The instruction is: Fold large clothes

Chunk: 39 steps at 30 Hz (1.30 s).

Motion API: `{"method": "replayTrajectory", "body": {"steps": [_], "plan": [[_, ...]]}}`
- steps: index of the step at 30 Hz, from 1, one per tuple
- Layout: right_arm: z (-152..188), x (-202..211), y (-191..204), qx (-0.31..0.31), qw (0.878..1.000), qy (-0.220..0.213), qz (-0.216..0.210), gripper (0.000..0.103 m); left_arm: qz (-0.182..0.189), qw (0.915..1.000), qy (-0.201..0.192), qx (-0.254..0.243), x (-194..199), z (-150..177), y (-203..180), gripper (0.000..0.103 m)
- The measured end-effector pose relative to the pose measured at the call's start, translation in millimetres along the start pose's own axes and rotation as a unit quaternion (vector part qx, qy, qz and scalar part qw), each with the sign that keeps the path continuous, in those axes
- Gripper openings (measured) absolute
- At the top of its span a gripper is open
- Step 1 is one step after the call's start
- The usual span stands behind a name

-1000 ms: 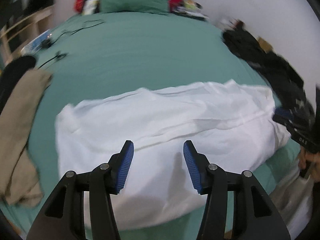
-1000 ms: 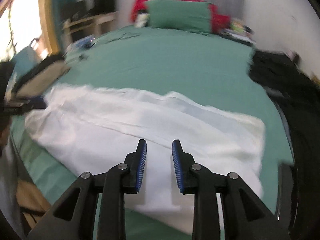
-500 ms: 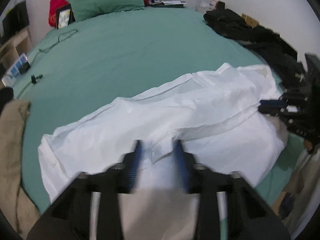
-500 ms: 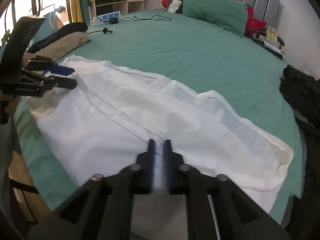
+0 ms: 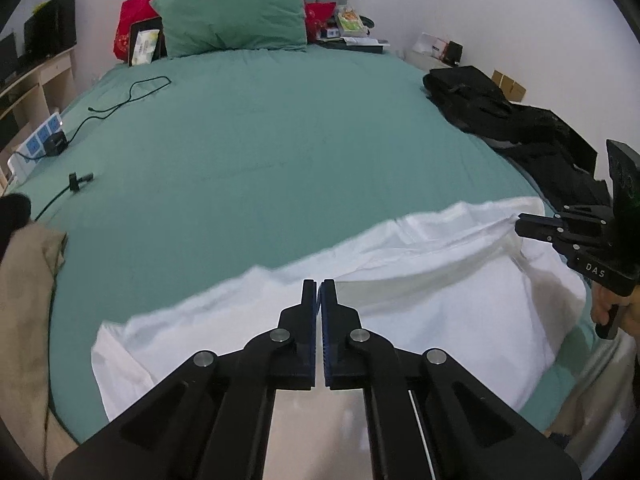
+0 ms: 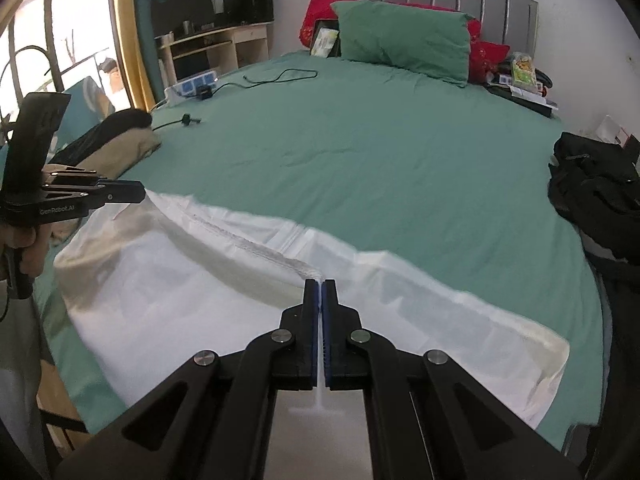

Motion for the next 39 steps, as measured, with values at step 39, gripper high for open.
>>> {"method": "replayTrajectory", "body": {"steps": [39], "plan": [[61, 35, -112, -0.156, 0.985, 0.073, 0.014, 0.009, -0.12, 0.982, 0.099, 0.108, -23, 50, 147, 0.038]]}}
Point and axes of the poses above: each gripper's, at about its wrist camera, not at the fingertips, and x roughly against the way its jaws point, y to its left, z to its underside, the point moved 4 cm from there along -x, roughly the way its jaws point, and after that the axes turned 14 degrees about -z, right-handed, at the moved point
